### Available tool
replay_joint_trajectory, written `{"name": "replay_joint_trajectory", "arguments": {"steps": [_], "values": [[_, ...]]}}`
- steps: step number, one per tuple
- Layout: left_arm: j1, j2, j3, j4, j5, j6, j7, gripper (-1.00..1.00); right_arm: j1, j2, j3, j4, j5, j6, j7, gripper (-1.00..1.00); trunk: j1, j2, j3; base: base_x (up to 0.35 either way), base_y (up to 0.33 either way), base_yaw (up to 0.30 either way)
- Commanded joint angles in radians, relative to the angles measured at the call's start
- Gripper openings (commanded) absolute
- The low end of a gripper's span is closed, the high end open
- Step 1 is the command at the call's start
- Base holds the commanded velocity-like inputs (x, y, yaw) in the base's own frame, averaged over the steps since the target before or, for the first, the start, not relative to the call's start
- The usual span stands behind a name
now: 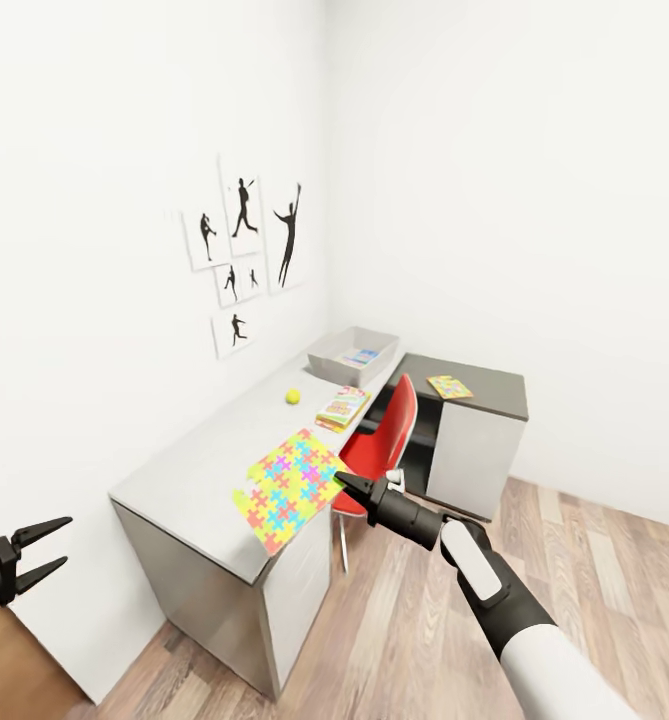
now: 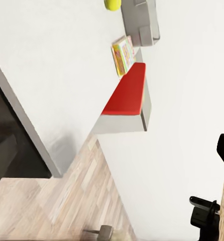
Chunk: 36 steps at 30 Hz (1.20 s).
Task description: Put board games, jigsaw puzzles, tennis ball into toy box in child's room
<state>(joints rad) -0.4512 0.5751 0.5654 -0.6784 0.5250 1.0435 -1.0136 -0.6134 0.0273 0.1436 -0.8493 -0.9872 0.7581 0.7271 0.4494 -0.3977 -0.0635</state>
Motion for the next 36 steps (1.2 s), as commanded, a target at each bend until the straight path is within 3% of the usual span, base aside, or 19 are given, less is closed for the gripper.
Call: {"name": "replay_joint_trajectory", "arguments": {"steps": [1, 21, 27, 36], "values": [[-0.001, 0.0, 0.001, 0.0, -0.003, 0.004, -0.005, 1.0, -0.001, 0.0, 0.0, 0.001, -0.005, 0.006, 0.0, -1.0, 0.001, -0.002, -0.003, 0.067, -0.058, -0.237], [-0.001, 0.0, 0.001, -0.003, -0.003, 0.004, -0.006, 1.0, -0.001, 0.0, 0.002, -0.001, -0.003, -0.016, 0.0, -1.0, 0.001, -0.002, -0.007, 0.246, -0.041, -0.063], [-0.001, 0.0, 0.003, -0.007, -0.003, 0.004, -0.006, 1.0, 0.0, 0.0, 0.002, 0.001, -0.004, -0.064, -0.001, -1.0, 0.001, -0.002, -0.006, 0.049, 0.0, -0.026], [-0.001, -0.001, -0.001, -0.009, -0.003, 0.004, -0.006, 1.0, 0.009, 0.001, 0.002, 0.001, -0.001, -0.079, -0.001, -1.0, 0.001, -0.002, -0.006, 0.001, 0.0, -0.001]]}}
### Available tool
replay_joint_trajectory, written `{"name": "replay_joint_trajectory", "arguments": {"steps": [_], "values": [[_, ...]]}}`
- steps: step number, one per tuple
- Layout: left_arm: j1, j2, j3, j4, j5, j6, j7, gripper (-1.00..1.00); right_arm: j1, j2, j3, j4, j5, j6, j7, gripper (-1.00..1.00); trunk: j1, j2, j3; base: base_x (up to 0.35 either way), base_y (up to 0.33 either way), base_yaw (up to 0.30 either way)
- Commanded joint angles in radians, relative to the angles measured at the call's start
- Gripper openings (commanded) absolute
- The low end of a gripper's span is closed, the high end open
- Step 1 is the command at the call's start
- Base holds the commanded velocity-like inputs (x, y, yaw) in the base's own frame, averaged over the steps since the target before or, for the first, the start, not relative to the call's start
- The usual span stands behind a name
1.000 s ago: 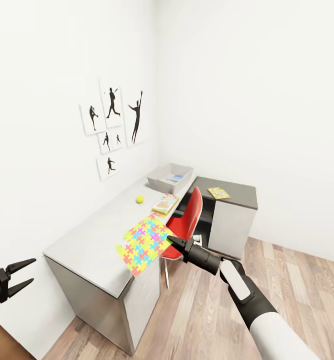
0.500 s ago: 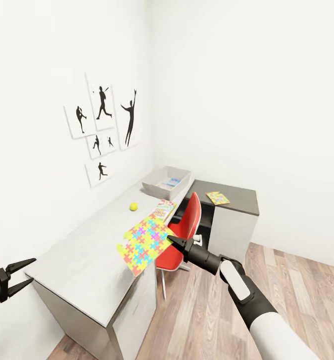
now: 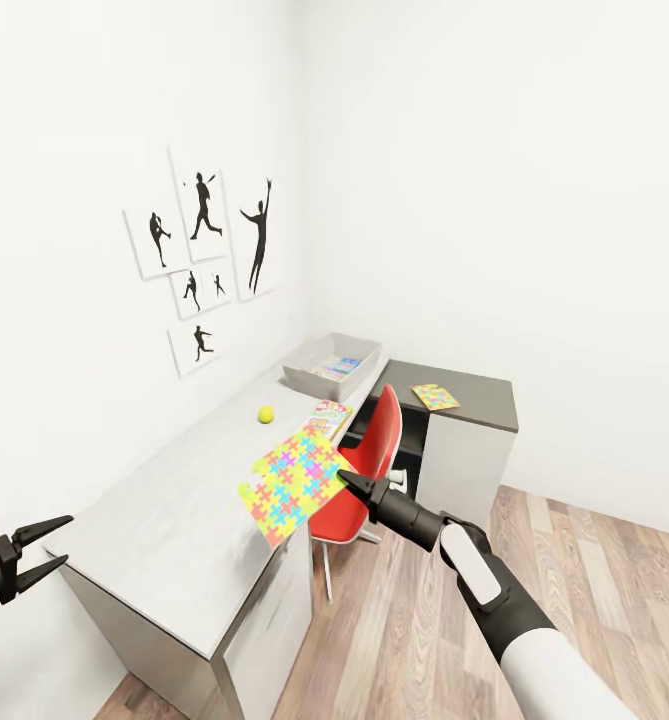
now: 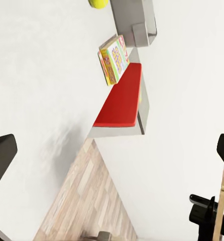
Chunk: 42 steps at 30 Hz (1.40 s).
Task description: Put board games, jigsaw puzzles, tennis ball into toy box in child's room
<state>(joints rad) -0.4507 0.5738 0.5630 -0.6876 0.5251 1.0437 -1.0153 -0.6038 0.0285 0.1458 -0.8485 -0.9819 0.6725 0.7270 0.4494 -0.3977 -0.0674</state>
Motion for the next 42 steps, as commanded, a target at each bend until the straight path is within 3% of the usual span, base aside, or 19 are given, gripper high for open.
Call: {"name": "replay_joint_trajectory", "arguments": {"steps": [1, 21, 25, 31, 37, 42], "values": [[-0.001, 0.0, 0.002, 0.0, -0.004, 0.003, -0.005, 1.0, 0.001, 0.0, 0.0, 0.0, -0.005, 0.006, -0.001, -1.0, 0.001, -0.002, -0.002, 0.0, 0.0, 0.0], [-0.002, 0.002, 0.005, -0.004, -0.008, 0.003, -0.004, 1.0, 0.004, 0.001, 0.001, -0.027, -0.011, 0.015, -0.013, -1.0, 0.001, -0.002, -0.002, 0.0, 0.0, 0.0], [-0.018, 0.005, 0.005, -0.004, -0.011, 0.003, -0.002, 1.0, 0.0, 0.001, -0.003, -0.077, -0.007, 0.073, -0.048, -1.0, 0.001, -0.002, -0.002, 0.0, 0.0, 0.0], [-0.071, 0.006, -0.003, -0.008, -0.01, 0.003, 0.0, 1.0, -0.05, 0.005, -0.032, -0.089, -0.011, 0.15, -0.163, -1.0, 0.001, -0.002, -0.002, 0.0, 0.0, 0.0], [-0.172, 0.007, -0.074, -0.01, -0.005, 0.003, 0.0, 1.0, -0.132, 0.011, -0.069, -0.088, -0.014, 0.191, -0.189, -1.0, 0.001, -0.002, -0.002, 0.0, 0.0, 0.0], [-0.316, -0.001, -0.215, 0.009, -0.002, 0.003, 0.0, 1.0, -0.197, 0.008, -0.125, -0.088, -0.013, 0.218, -0.195, -1.0, 0.001, -0.002, -0.002, 0.0, 0.0, 0.0]]}}
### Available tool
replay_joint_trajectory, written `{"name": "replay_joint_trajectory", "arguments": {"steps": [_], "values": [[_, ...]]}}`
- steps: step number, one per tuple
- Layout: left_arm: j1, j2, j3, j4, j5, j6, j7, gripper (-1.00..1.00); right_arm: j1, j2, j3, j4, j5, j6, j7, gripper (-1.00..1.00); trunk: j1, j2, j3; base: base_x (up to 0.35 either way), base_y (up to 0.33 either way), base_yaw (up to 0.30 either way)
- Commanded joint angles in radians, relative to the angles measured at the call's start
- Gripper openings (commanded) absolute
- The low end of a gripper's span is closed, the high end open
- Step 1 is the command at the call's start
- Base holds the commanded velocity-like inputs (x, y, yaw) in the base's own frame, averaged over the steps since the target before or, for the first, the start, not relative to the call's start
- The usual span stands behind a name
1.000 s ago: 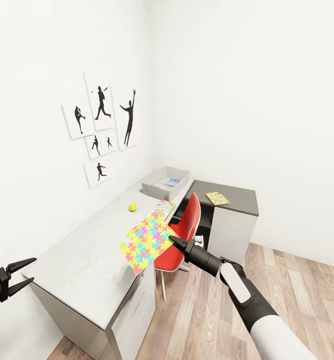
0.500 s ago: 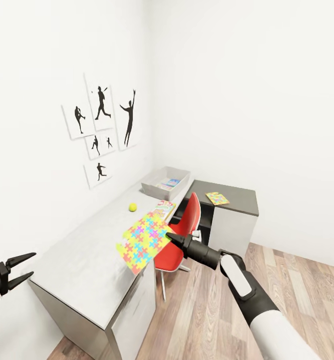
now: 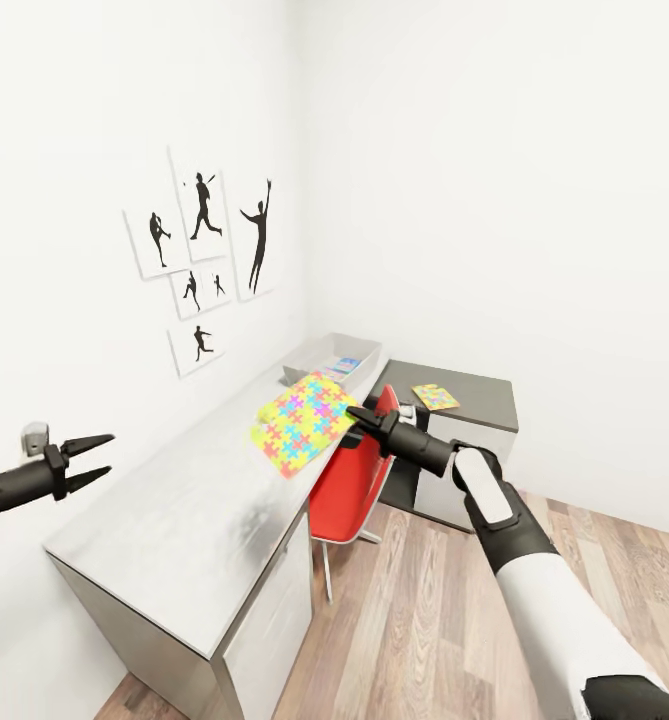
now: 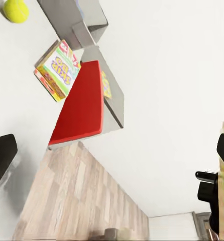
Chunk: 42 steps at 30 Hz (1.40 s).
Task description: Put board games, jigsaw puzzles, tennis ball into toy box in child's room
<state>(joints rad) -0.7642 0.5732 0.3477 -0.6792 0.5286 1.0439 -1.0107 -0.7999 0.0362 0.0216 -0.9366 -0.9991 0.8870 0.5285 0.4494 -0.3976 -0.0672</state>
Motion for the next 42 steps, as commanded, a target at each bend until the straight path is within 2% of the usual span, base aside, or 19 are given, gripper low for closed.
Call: {"name": "replay_joint_trajectory", "arguments": {"steps": [1, 5, 7, 11, 12, 13, 19, 27, 37, 42], "values": [[-0.027, -0.003, -0.022, 0.014, -0.005, 0.003, -0.005, 1.0, -0.005, -0.002, -0.014, 0.001, 0.005, 0.004, -0.001, -1.0, 0.001, -0.002, -0.002, 0.0, 0.0, 0.0], [-0.098, -0.015, -0.065, 0.064, -0.006, 0.003, -0.005, 1.0, -0.014, -0.006, -0.048, 0.0, 0.004, 0.005, -0.023, -1.0, 0.001, -0.002, -0.002, 0.0, 0.0, 0.0], [-0.132, -0.028, -0.09, 0.094, -0.008, 0.003, -0.005, 1.0, -0.024, -0.007, -0.065, 0.001, 0.004, 0.006, -0.033, -1.0, 0.001, -0.002, -0.002, 0.0, 0.0, 0.0], [-0.154, -0.05, -0.137, 0.113, -0.011, 0.003, -0.005, 1.0, -0.03, -0.007, -0.077, 0.0, 0.004, 0.007, -0.04, -1.0, 0.001, -0.002, -0.002, 0.0, 0.0, 0.0], [-0.157, -0.06, -0.17, 0.115, -0.011, 0.003, -0.005, 1.0, -0.031, -0.008, -0.079, -0.001, 0.005, 0.007, -0.042, -1.0, 0.001, -0.002, -0.002, 0.0, 0.0, 0.0], [-0.157, -0.062, -0.176, 0.116, -0.011, 0.003, -0.005, 1.0, -0.031, -0.008, -0.08, -0.001, 0.005, 0.007, -0.042, -1.0, 0.001, -0.002, -0.002, 0.0, 0.0, 0.0], [-0.158, -0.064, -0.184, 0.114, -0.012, 0.003, -0.006, 1.0, -0.031, -0.01, -0.082, 0.001, 0.005, 0.007, -0.042, -1.0, 0.001, -0.002, -0.002, 0.0, -0.037, 0.0], [-0.158, -0.065, -0.185, 0.111, -0.009, 0.003, -0.006, 1.0, -0.041, -0.011, -0.083, 0.0, 0.006, 0.006, -0.042, -1.0, 0.001, -0.002, -0.002, 0.066, -0.254, 0.028], [-0.158, -0.065, -0.184, 0.11, -0.007, 0.003, -0.007, 1.0, -0.045, -0.006, -0.083, 0.003, 0.008, -0.004, -0.042, -1.0, 0.001, -0.002, -0.003, 0.277, -0.102, 0.259], [-0.158, -0.065, -0.184, 0.11, -0.007, 0.003, -0.007, 1.0, -0.045, -0.007, -0.083, 0.003, 0.008, -0.006, -0.042, -1.0, 0.001, -0.002, -0.003, 0.305, -0.107, 0.06]]}}
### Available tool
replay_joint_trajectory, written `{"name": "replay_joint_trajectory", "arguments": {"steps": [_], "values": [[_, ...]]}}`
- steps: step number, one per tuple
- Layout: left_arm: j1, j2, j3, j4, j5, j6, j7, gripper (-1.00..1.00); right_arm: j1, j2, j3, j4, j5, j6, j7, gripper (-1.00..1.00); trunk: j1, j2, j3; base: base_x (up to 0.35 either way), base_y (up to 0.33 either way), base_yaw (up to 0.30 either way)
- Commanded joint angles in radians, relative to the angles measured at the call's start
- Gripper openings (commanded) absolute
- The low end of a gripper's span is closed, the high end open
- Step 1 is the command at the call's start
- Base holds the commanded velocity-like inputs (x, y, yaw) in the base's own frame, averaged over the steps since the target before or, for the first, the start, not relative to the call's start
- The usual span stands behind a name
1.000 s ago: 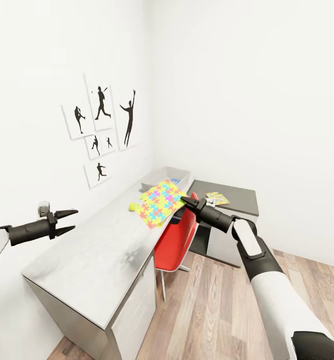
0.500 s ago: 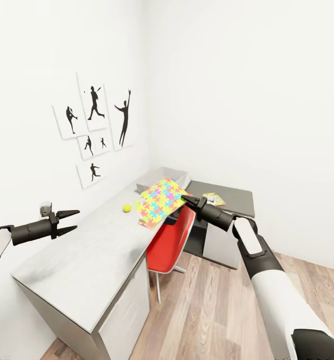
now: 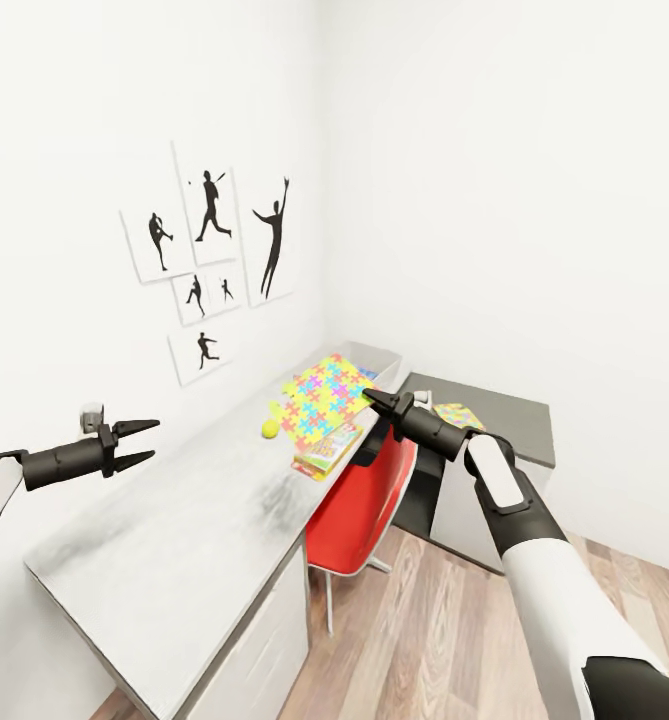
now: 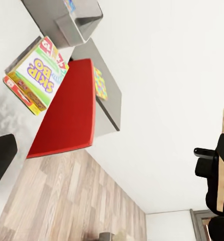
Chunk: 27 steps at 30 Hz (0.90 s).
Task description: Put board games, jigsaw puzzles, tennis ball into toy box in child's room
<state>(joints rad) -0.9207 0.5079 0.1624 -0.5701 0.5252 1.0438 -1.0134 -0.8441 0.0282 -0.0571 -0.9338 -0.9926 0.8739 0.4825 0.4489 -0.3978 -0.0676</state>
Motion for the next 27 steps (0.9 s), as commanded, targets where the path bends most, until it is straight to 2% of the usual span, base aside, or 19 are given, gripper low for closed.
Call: {"name": "replay_joint_trajectory", "arguments": {"steps": [1, 18, 27], "values": [[-0.001, 0.0, 0.002, -0.001, -0.004, 0.003, -0.005, 1.0, -0.001, 0.001, -0.004, -0.001, 0.002, 0.007, 0.004, -1.0, 0.001, -0.002, -0.002, 0.283, -0.162, 0.016], [-0.001, -0.003, 0.002, -0.004, -0.004, 0.003, -0.005, 1.0, -0.001, 0.001, -0.004, -0.004, 0.001, 0.007, -0.011, -1.0, 0.001, -0.002, -0.002, 0.261, -0.229, 0.002], [-0.001, -0.007, 0.002, -0.006, -0.004, 0.003, -0.005, 1.0, -0.004, 0.0, -0.005, -0.006, 0.0, 0.01, -0.037, -1.0, 0.001, -0.002, -0.002, 0.188, -0.276, 0.194]]}}
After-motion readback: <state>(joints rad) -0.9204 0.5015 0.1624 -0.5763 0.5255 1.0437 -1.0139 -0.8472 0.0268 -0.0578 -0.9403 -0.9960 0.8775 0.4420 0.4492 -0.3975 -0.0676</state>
